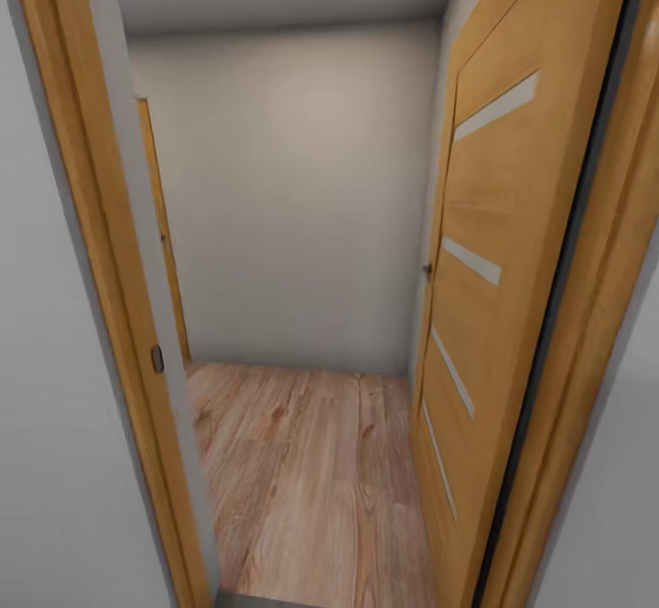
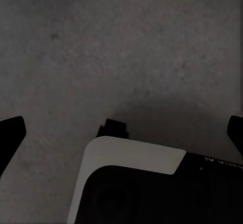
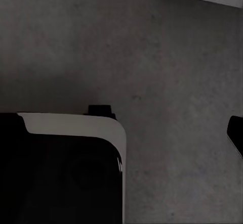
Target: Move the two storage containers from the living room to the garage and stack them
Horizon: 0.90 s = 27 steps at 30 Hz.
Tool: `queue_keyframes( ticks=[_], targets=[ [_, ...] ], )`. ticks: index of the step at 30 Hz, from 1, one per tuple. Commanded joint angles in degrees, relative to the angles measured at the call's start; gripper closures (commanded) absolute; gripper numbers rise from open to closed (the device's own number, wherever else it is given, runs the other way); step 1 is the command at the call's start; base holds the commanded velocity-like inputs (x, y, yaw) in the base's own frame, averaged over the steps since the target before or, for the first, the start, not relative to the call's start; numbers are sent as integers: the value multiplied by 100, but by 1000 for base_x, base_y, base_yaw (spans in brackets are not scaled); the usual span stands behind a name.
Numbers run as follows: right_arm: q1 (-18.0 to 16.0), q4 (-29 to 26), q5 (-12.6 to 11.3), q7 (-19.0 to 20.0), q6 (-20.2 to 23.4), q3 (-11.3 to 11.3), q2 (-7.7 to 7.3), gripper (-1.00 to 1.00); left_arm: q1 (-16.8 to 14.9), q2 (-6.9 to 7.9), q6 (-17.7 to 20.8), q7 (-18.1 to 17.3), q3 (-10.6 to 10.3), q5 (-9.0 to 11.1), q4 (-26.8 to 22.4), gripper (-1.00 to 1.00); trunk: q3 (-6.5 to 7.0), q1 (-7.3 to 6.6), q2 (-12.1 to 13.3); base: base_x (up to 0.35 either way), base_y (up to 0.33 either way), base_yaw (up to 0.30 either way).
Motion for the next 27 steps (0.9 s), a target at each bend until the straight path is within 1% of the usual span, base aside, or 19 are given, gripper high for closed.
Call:
queue_keyframes(
  ticks=[1,11,22,27],
  targets=[
    [-8,19,-12,-20,-30,45,1,-100,-4,-1,-15,10,-15,28,4,-100,-7,4,-4,323,0,0],
    [-8,17,-5,-29,-31,45,10,-100,-4,7,10,10,-15,28,4,-100,-7,4,-4,323,71,0],
    [-8,15,-4,-33,-31,45,9,-100,-4,2,14,11,-15,25,4,-100,-7,4,-4,320,143,0],
    [-8,14,-4,-30,-31,45,5,-100,-4,0,14,10,-15,20,4,-100,-7,4,-4,321,49,0]
  ],
)
